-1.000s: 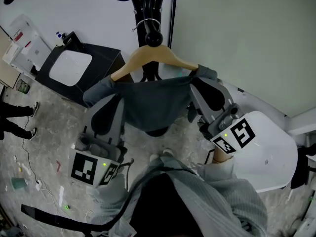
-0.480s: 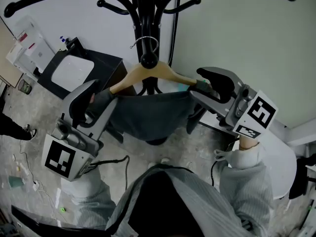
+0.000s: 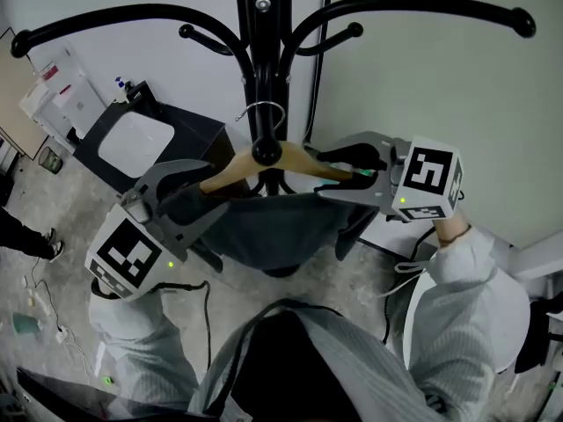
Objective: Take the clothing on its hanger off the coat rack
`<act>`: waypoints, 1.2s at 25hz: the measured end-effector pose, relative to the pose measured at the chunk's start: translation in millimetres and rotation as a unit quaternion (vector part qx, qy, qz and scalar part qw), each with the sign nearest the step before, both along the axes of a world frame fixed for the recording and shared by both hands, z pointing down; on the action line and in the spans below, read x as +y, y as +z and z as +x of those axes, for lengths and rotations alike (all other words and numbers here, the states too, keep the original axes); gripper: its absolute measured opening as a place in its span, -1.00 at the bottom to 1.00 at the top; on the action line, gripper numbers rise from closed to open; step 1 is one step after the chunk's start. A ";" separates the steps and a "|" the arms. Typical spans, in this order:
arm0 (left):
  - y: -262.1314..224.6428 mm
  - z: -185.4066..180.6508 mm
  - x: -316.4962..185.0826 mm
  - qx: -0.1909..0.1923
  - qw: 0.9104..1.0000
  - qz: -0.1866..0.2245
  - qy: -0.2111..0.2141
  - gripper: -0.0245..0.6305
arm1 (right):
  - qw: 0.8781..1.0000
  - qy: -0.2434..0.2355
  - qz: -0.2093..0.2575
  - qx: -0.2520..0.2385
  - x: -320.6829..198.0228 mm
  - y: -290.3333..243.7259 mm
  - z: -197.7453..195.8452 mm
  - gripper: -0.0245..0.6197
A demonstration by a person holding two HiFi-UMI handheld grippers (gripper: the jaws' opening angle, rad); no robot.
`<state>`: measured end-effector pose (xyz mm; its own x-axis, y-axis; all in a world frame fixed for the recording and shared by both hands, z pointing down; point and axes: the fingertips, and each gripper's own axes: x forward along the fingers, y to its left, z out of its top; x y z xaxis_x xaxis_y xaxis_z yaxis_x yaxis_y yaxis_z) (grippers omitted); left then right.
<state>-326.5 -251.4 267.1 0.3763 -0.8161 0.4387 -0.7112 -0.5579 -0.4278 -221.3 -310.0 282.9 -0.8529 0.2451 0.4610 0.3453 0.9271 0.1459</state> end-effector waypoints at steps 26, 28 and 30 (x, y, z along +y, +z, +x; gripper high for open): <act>40.0 16.5 -17.4 0.045 0.981 -0.144 0.123 -0.85 | 0.994 -0.067 -0.026 0.078 17.9 22.4 -22.4 -0.92; 31.9 19.3 -16.3 0.041 0.983 -0.134 0.120 -0.85 | 0.995 -0.065 -0.022 0.072 19.4 15.6 -19.4 -0.92; 18.3 24.3 -14.3 0.036 0.985 -0.117 0.120 -0.85 | 0.996 -0.062 -0.014 0.064 22.0 3.5 -14.4 -0.92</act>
